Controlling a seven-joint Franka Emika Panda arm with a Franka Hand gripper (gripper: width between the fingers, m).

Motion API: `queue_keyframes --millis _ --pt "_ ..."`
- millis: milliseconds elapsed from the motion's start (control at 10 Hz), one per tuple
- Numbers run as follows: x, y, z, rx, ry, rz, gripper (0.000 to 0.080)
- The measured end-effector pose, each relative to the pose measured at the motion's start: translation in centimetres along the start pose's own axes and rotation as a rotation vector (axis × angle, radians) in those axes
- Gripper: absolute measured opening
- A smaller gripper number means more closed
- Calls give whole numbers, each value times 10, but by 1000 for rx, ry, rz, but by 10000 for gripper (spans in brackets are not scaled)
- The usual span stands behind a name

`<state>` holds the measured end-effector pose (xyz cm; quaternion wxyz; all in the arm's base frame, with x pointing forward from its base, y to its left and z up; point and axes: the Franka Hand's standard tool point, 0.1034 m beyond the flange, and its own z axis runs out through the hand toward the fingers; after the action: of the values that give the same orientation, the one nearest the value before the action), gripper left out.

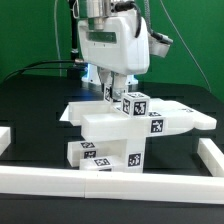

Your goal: Assemble chair

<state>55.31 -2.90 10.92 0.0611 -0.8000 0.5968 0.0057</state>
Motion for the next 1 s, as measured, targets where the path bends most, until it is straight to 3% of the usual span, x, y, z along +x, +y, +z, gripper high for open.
queue_keyframes --millis 100,200,300,400,500,600,900,1000 --pt "0 0 0 1 -2 21 284" --pt "0 0 0 1 -2 16 358" --pt "-1 0 0 1 -2 16 358" --pt "-1 0 0 1 -2 16 542" --pt "-1 0 0 1 -2 16 542" --pt "-3 -2 -6 7 -11 14 630" --pt "0 -11 -64 62 -65 3 649" --pt "0 -13 -68 65 -71 4 649"
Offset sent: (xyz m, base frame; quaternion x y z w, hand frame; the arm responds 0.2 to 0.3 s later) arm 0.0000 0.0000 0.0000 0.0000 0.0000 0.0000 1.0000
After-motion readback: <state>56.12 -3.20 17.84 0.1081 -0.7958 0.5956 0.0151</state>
